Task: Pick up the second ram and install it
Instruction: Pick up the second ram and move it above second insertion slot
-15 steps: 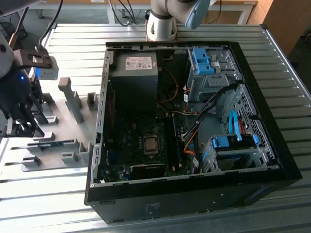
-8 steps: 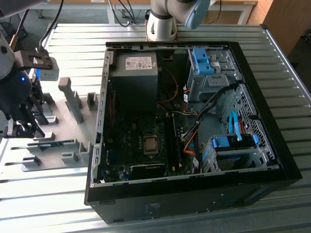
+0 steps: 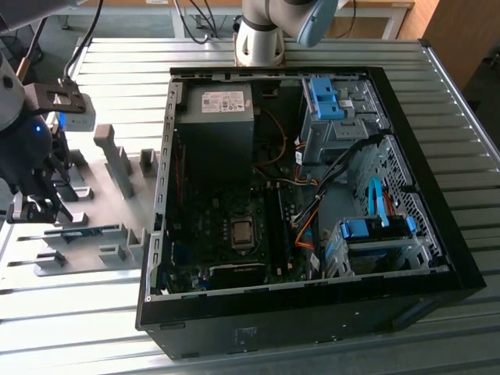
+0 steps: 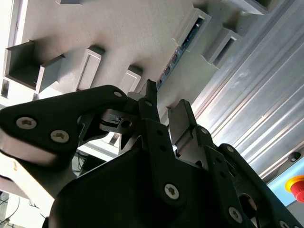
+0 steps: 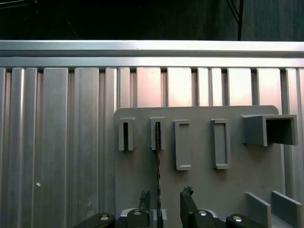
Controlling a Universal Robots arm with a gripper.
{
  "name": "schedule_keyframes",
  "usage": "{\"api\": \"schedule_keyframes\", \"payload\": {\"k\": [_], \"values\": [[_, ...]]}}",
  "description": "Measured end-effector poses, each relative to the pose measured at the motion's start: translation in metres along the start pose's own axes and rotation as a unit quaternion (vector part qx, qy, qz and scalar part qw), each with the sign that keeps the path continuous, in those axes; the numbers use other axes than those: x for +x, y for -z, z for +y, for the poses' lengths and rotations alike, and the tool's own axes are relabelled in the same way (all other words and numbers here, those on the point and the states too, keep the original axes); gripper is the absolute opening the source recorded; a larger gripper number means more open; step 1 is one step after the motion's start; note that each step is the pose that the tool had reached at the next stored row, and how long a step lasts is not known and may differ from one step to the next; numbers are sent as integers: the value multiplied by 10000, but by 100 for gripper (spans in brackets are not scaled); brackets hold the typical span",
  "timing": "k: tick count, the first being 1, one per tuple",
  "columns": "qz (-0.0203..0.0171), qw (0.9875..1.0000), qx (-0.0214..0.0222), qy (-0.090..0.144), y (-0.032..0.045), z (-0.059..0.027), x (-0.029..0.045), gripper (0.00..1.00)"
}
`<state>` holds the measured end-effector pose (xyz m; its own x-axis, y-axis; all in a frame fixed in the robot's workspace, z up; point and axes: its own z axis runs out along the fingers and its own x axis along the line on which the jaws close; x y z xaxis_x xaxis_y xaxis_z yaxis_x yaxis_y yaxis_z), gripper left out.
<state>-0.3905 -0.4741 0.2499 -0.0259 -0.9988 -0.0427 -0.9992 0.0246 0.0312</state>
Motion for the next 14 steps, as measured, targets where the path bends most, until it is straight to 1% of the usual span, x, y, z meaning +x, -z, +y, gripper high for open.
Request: {"api": "schedule_keyframes", "payload": {"k": [14], "values": [[0,10000,0,0,-45,-1,2,38]]}}
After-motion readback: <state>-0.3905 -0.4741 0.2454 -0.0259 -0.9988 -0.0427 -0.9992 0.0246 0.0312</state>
